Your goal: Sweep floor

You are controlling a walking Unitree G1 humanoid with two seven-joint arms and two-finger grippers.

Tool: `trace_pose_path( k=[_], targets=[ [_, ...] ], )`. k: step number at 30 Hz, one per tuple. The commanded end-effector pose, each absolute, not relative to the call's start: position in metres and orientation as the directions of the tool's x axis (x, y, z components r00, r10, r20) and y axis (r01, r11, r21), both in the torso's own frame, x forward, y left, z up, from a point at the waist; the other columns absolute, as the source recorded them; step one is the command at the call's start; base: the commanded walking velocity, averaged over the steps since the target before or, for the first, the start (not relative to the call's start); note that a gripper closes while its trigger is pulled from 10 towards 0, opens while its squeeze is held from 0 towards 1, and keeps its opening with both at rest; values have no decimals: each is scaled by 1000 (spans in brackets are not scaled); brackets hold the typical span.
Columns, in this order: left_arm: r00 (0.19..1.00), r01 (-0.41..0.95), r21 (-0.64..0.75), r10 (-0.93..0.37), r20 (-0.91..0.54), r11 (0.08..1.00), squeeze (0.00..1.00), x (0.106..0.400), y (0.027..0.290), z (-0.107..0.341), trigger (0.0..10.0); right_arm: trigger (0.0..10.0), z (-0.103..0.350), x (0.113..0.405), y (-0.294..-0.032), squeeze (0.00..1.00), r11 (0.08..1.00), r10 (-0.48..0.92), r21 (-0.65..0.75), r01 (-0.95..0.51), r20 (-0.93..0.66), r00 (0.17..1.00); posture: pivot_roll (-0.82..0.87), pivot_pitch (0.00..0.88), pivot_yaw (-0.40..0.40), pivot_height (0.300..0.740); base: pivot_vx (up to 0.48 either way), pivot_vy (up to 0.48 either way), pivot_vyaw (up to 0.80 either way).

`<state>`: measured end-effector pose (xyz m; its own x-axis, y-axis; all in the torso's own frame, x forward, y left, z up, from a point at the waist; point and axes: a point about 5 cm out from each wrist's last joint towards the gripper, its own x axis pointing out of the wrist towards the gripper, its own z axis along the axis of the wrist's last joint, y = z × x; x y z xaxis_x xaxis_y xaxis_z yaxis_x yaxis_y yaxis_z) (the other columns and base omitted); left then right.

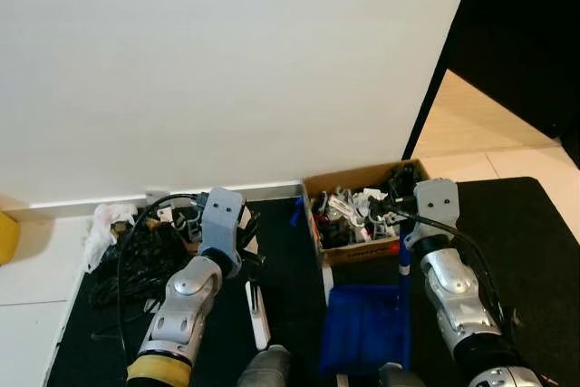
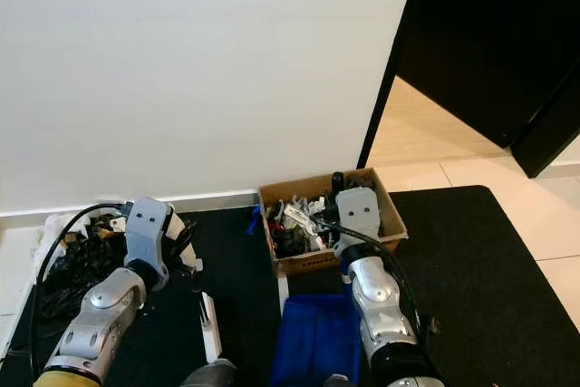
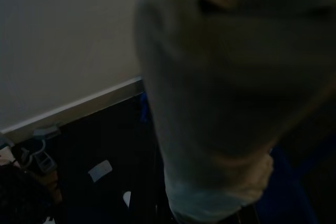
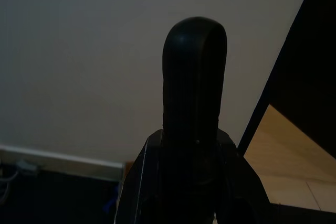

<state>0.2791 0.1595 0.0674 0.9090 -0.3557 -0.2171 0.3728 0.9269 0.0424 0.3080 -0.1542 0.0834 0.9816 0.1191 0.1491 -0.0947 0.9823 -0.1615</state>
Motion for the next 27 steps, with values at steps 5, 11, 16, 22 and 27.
trace_pose_path(
  k=[5,11,16,22,27],
  targets=[
    [913,375,71,-354,-203,924,0,280,161,69,10000,10000,88,309,-151,0,984,121,-153,-92,188,975,168,67,40,740,0,0,0],
    [913,373,82,-350,-211,924,0,280,164,68,10000,10000,86,308,-146,0,983,131,-148,-104,185,974,171,69,42,740,0,0,0],
    [912,377,83,-354,-207,922,0,280,162,69,10000,10000,86,308,-144,0,983,136,-146,-110,185,973,173,70,44,740,0,0,0],
    [910,381,85,-357,-209,921,0,280,162,69,10000,10000,85,308,-144,0,983,136,-144,-110,185,973,175,73,44,740,0,0,0],
    [911,378,84,-355,-209,922,0,279,162,69,10000,10000,84,307,-143,0,983,139,-143,-113,183,973,177,73,42,740,0,0,0]
  ],
)
